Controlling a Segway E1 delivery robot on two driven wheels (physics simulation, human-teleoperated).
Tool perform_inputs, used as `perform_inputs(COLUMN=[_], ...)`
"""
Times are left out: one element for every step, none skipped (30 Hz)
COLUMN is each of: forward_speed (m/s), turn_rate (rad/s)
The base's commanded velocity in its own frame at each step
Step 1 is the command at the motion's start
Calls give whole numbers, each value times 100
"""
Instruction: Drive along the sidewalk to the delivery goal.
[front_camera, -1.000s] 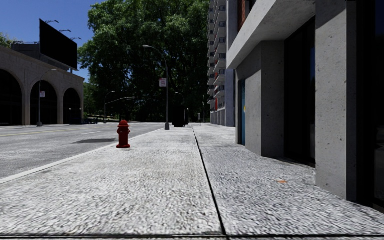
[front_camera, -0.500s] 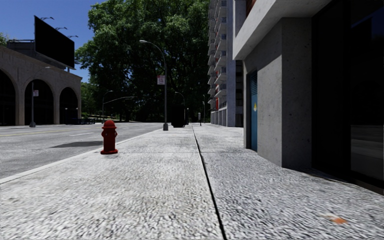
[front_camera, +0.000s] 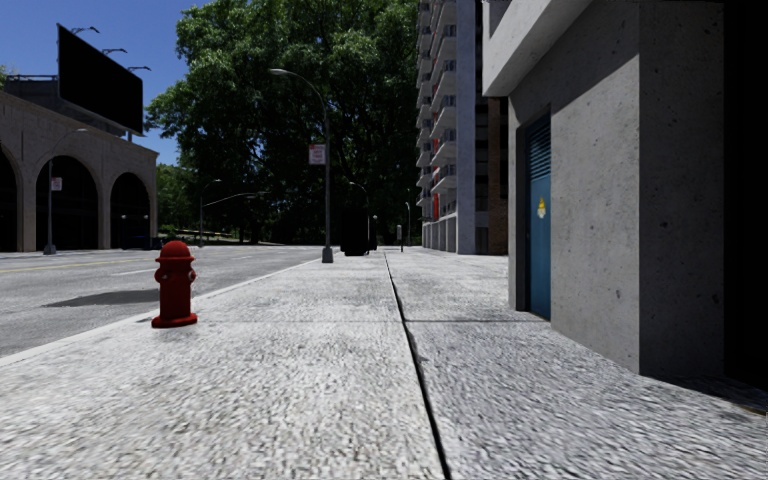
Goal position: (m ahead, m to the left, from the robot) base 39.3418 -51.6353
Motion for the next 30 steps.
perform_inputs(forward_speed=[190, 190, 190, 190, 190, 190, 190, 190, 190, 190, 190, 190, 190, 190, 190, 190, 190, 190, 190, 190, 190, 190, 190, 190, 190, 190, 190, 190, 190, 190], turn_rate=[0, 0, 0, 0, 0, 0, 0, 0, 0, 0, 0, 0, 0, 0, 0, 0, 0, 0, 0, 0, 0, 0, 0, 0, 0, 0, 0, 0, 0, 0])
